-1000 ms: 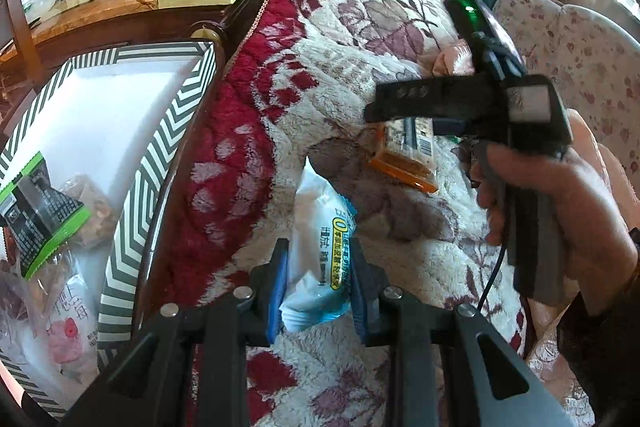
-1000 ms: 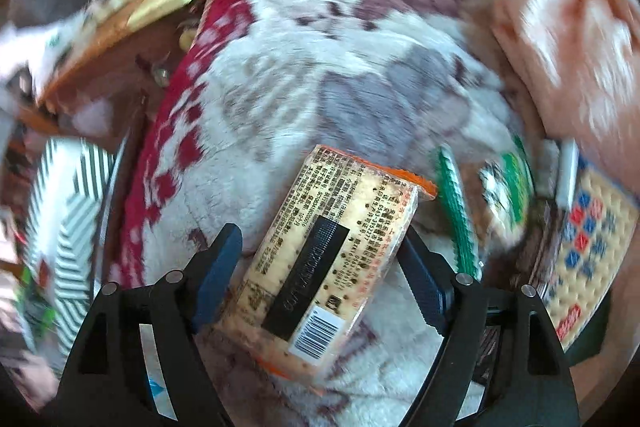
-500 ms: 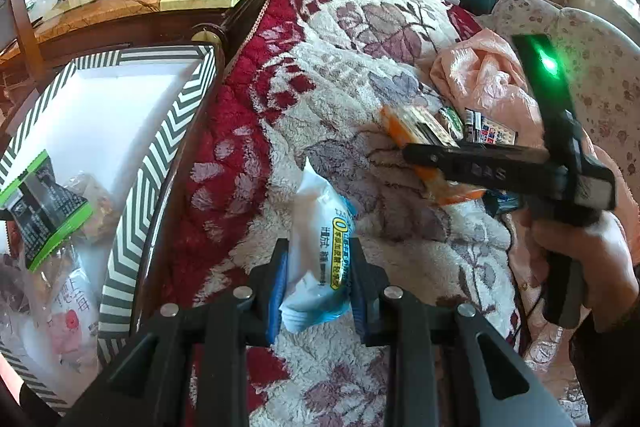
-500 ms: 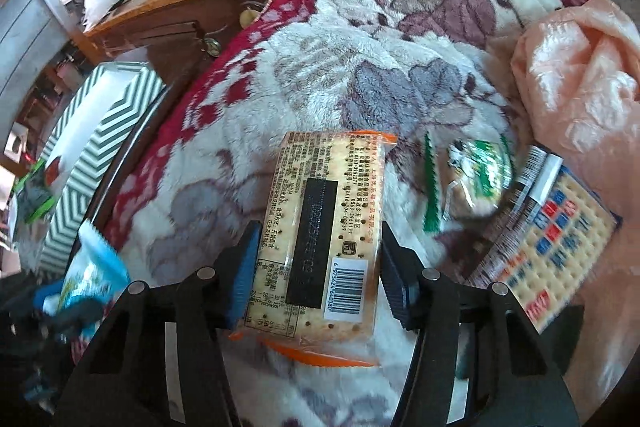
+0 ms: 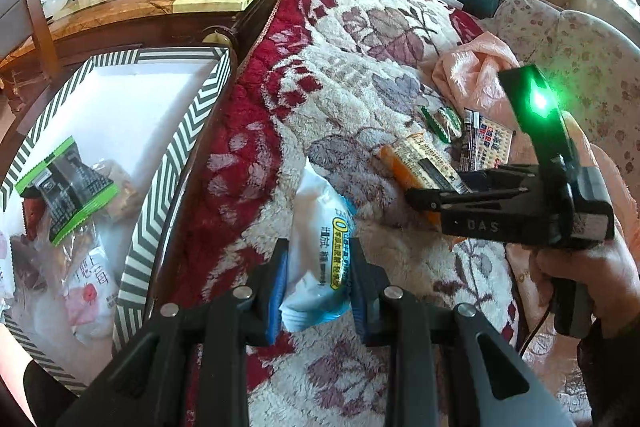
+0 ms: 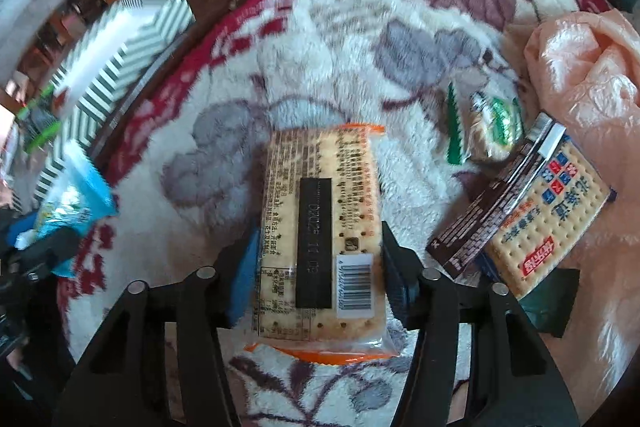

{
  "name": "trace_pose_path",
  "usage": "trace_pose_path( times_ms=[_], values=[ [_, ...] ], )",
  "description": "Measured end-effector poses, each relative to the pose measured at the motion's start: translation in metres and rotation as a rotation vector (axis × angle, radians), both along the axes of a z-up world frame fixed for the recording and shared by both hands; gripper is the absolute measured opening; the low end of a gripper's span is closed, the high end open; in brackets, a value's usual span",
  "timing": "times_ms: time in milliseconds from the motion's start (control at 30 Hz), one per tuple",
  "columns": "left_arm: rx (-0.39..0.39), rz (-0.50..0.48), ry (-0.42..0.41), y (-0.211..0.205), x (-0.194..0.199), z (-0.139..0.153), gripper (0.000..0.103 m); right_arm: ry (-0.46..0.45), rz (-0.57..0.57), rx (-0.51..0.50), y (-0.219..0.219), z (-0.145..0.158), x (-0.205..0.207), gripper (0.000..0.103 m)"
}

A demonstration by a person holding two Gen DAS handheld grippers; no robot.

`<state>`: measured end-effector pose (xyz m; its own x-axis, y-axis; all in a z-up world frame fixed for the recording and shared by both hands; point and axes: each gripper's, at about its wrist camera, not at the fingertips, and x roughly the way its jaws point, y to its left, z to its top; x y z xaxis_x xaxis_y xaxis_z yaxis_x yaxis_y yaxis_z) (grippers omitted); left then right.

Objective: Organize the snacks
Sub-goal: 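Carry the blue-and-white packet and beige cracker pack in both grippers over the white box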

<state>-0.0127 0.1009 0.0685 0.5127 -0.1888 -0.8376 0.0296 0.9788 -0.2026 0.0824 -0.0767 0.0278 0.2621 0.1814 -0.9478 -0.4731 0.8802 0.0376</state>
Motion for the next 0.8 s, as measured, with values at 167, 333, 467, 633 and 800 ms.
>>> trace_pose_path(
  times_ms=[167, 333, 467, 633, 800],
  values=[
    [0.000, 0.010, 0.000, 0.003, -0.003, 0.001, 0.030, 0.003, 0.023, 0.012, 0.001, 0.001, 0.007, 0.053],
    [-0.005, 0.023, -0.012, 0.007, -0.004, 0.005, 0.030, 0.009, 0.004, 0.106, -0.007, 0.010, -0.001, 0.053],
    [0.003, 0.039, -0.025, 0.012, -0.007, 0.011, 0.030, 0.006, 0.012, 0.148, -0.001, 0.021, -0.010, 0.053],
    [0.019, 0.073, -0.042, 0.023, -0.013, 0.019, 0.030, -0.020, 0.052, 0.187, 0.020, 0.040, -0.021, 0.053],
    [0.035, 0.118, -0.063, 0.041, -0.020, 0.027, 0.030, -0.034, 0.101, 0.204, 0.048, 0.049, -0.032, 0.053]
  ],
)
